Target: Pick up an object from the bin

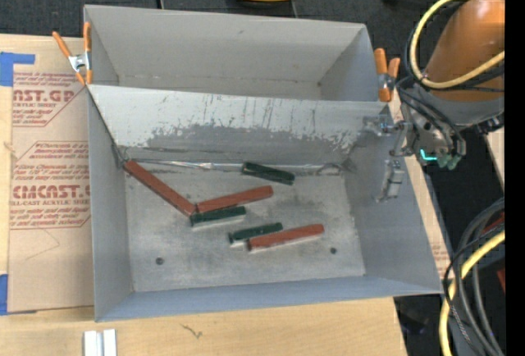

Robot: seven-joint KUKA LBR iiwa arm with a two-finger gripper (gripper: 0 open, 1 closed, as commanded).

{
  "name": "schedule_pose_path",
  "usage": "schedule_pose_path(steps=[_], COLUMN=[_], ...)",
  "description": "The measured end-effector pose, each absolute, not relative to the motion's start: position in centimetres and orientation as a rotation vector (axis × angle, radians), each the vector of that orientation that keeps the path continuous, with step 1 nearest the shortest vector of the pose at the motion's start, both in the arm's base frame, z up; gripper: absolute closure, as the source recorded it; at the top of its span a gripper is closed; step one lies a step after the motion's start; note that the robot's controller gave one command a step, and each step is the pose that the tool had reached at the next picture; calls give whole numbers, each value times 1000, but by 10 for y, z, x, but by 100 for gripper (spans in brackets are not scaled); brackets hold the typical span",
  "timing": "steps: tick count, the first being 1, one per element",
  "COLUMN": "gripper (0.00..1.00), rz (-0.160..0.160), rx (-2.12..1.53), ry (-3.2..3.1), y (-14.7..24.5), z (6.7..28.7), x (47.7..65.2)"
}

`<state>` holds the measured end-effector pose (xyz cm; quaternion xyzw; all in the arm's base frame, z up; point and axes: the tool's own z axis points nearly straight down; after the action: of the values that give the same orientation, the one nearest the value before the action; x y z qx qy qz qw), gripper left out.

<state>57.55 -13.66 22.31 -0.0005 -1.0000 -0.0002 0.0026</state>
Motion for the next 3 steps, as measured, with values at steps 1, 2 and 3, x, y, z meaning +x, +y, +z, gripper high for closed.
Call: schedule_pose_path(steps=[1, 2, 3], gripper=[0, 0, 0], rz=[1, 2, -1], rx=[1, 83, 291], ry=[-3144, -3146, -3125], y=[-136, -80, -48], z=[228, 150, 143], x=[577, 563, 568])
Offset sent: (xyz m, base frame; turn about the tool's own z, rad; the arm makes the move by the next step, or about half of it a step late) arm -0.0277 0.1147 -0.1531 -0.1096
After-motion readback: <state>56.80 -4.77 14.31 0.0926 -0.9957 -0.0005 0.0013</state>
